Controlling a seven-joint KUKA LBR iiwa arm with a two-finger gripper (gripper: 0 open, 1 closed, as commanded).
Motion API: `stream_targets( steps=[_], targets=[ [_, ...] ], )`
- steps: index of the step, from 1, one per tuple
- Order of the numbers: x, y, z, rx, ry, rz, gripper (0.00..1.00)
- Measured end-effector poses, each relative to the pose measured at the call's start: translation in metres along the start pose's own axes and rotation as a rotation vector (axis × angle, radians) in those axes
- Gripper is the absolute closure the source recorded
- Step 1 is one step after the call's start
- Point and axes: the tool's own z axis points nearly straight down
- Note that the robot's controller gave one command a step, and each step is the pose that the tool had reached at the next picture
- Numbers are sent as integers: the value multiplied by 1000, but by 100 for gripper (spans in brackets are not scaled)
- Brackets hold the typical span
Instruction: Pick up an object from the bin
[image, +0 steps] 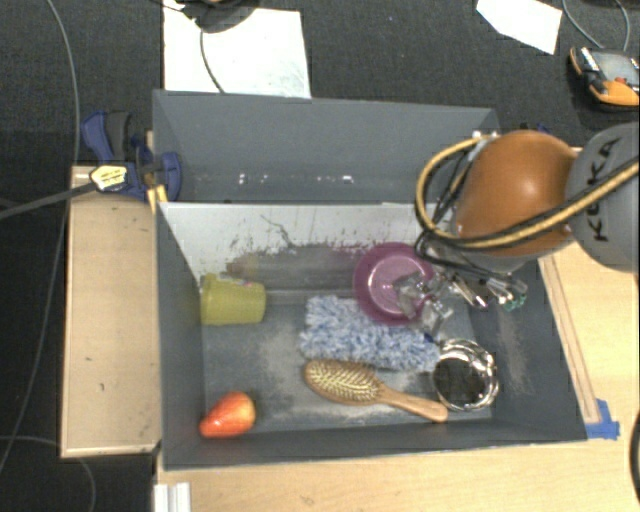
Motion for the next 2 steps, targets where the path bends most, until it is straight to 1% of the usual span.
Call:
stream_targets(
  steps=[1, 2],
  targets=[
    [41, -13, 57, -2, 0, 174, 100],
    [25, 3, 53, 2, -5, 26, 100]
  ],
)
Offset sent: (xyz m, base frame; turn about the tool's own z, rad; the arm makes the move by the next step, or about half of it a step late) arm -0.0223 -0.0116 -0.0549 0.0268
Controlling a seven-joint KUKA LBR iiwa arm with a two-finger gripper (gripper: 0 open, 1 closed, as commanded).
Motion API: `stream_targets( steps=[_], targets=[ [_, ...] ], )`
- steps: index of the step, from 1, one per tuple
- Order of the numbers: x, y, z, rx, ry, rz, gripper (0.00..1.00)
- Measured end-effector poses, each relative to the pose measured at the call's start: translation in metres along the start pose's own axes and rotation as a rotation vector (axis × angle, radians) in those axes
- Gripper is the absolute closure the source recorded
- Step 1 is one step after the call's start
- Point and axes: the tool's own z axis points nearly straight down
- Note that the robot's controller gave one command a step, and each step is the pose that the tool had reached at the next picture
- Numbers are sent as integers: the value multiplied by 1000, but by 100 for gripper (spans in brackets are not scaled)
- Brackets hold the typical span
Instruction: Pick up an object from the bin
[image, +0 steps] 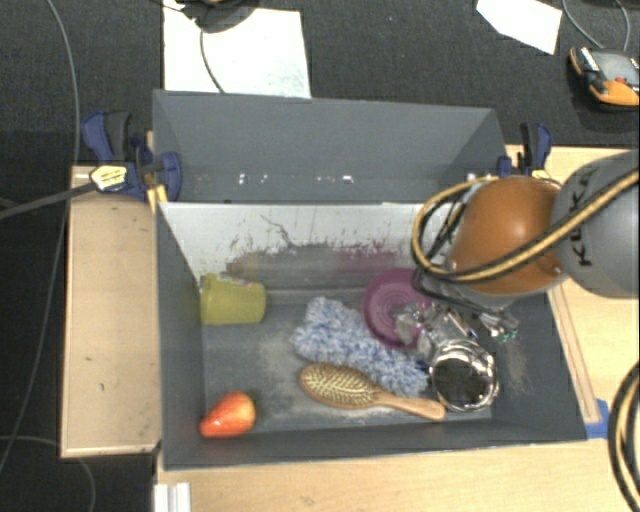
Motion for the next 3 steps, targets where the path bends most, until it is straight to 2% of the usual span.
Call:
stream_targets(
  steps=[1, 2, 3],
  targets=[
    [14, -16, -50, -3, 4, 120, 100],
    [14, -16, -50, -3, 4, 120, 100],
    [0, 33, -102, -3, -1, -262, 100]
  ],
)
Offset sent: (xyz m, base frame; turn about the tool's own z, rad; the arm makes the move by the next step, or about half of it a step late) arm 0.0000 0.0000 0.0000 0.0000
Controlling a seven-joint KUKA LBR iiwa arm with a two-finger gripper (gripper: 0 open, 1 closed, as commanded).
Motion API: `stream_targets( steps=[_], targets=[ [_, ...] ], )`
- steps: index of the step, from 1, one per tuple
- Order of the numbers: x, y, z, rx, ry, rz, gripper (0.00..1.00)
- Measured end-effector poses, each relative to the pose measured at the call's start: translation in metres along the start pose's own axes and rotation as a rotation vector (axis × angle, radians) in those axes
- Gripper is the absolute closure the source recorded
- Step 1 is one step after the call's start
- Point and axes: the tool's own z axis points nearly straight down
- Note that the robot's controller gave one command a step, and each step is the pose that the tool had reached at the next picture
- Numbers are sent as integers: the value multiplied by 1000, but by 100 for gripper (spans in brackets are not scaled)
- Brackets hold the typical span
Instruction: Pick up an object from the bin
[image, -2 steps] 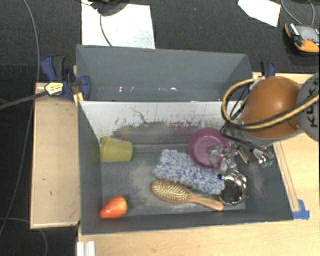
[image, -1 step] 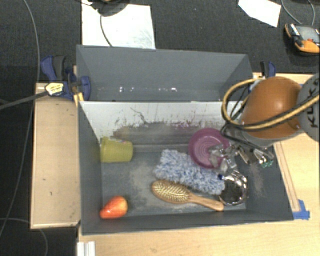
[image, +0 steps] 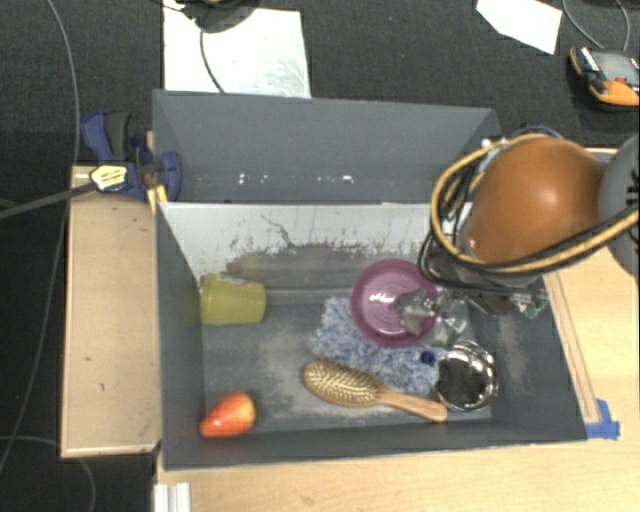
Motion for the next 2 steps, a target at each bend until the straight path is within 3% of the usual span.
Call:
stream_targets(
  steps=[1, 2],
  targets=[
    [24, -39, 102, 4, -1, 71, 100],
    [6, 6, 42, 9, -9, -408, 100]
  ],
)
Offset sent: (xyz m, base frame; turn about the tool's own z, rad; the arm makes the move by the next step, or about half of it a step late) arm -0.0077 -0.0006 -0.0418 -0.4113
